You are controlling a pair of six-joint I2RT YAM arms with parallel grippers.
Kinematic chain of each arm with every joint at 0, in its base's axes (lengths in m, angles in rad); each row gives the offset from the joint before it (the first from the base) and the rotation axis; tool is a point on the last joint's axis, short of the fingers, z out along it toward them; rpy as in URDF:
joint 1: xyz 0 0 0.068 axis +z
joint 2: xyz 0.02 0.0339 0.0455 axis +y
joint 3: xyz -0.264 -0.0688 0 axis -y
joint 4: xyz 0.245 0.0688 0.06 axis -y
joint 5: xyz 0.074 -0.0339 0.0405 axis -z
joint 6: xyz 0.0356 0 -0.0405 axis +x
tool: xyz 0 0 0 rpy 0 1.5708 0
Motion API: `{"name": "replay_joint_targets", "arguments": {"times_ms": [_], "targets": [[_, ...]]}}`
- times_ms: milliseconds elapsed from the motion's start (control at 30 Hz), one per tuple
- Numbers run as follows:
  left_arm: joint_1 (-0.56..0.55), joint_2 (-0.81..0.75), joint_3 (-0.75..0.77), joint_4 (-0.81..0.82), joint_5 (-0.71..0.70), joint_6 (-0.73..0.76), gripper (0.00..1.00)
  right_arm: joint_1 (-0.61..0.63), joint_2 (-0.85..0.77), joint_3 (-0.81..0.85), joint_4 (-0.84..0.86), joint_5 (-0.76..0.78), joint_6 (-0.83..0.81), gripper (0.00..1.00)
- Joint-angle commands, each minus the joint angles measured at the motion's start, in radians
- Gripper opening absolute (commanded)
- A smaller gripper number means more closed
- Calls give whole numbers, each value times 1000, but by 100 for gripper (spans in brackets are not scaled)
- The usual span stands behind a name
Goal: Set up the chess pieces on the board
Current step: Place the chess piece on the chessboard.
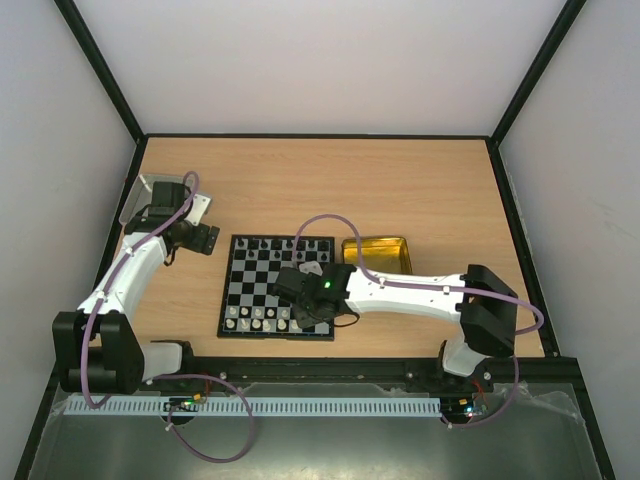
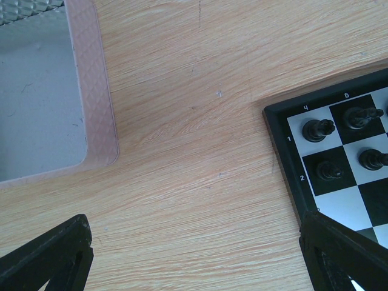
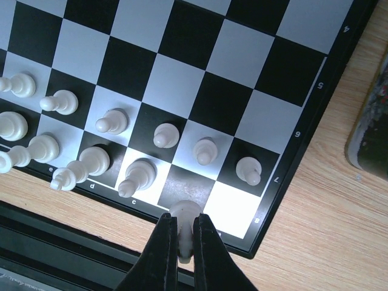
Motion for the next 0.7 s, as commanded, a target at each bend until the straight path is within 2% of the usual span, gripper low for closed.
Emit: {"name": "replay_joint_targets", "arguments": {"times_ms": [0,667], "targets": [[-4,-3,14,-8,-7,-2,93,7,14,-19,31,-15,2,2],[-4,-4,4,-5,-5,-4,93,7,53,-99,127,-51,0,2]]}}
